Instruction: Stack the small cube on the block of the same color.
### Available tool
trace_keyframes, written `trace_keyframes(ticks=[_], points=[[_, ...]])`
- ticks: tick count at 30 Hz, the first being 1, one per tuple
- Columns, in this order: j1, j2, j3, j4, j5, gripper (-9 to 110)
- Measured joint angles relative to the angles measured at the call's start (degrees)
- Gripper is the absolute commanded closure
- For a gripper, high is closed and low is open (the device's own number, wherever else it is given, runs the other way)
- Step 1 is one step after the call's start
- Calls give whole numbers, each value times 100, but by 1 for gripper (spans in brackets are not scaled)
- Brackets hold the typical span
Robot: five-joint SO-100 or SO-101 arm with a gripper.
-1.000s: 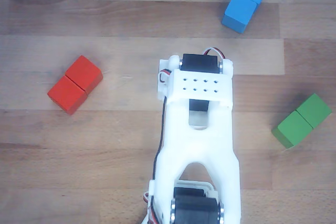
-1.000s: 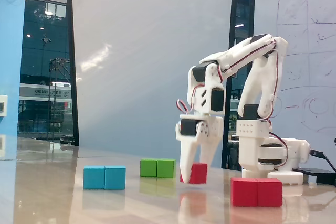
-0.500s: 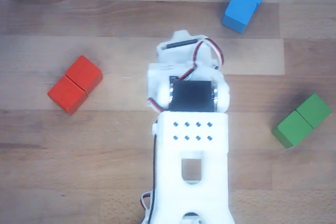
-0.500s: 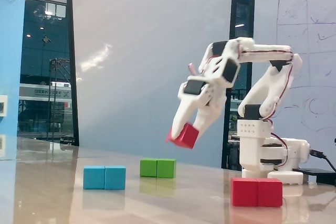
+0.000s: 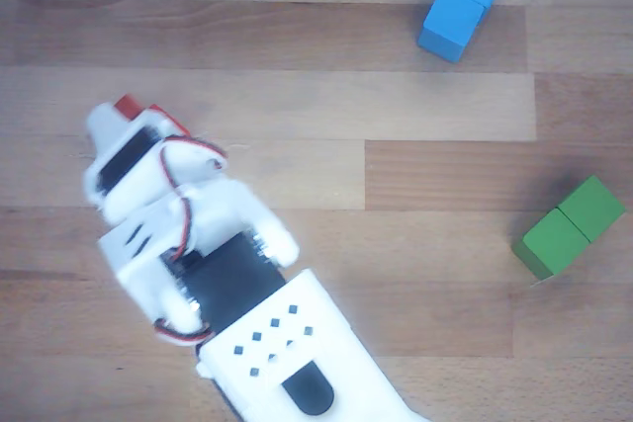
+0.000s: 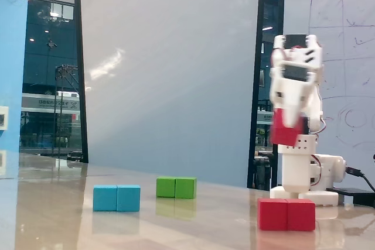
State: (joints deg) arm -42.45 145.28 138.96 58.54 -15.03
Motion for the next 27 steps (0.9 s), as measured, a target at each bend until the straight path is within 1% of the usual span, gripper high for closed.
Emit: trace_keyframes(ticks=[5,12,17,22,27], points=[[-721,-70,0,0,0,92],[-835,-1160,-44,0,0,92],[-229,-1828,-492,0,0,92],[334,-1986,-879,0,-9,92],[457,-2092,-932,0,-431,92]])
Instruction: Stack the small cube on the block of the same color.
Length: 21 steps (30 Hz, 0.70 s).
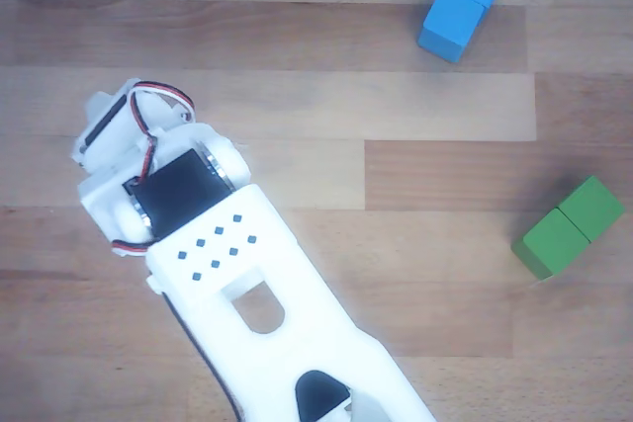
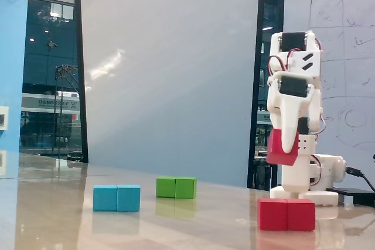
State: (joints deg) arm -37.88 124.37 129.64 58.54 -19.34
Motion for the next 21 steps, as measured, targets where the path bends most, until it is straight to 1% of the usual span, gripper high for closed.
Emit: trace_keyframes(ticks=[7,12,21], points=[[88,-290,0,0,-422,92],[88,-773,0,0,-457,92],[88,-1107,-9,0,-457,92]])
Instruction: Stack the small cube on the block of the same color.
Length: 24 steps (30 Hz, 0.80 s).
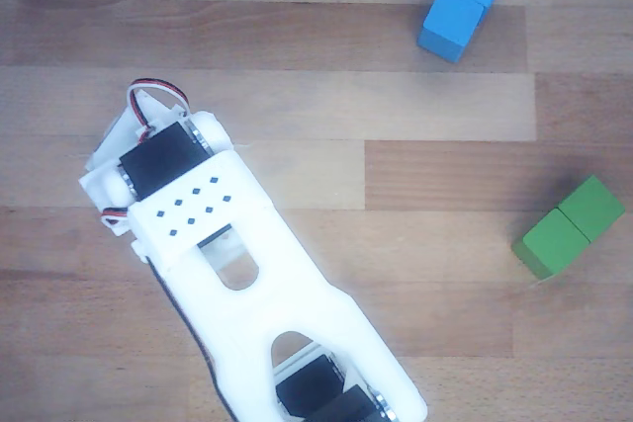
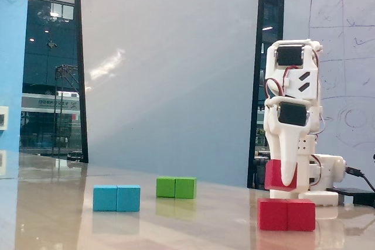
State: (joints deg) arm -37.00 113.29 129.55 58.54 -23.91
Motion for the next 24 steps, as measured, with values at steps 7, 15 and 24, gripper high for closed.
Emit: trace_keyframes(ticks=[7,15,24], points=[[0,-325,-483,0,0,92],[0,-501,-791,0,0,92],[0,-888,-791,0,0,92]])
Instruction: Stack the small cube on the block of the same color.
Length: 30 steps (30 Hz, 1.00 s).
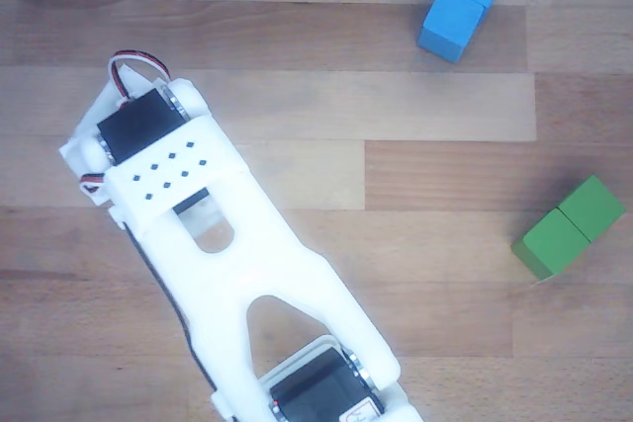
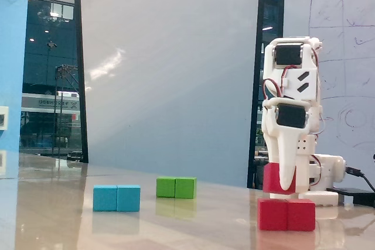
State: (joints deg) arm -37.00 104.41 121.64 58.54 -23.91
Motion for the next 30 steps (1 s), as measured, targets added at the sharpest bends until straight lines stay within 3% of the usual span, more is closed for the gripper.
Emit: trace_keyframes(ticks=[25,30], points=[[0,-105,0,0,0,92],[0,-105,0,0,0,83]])
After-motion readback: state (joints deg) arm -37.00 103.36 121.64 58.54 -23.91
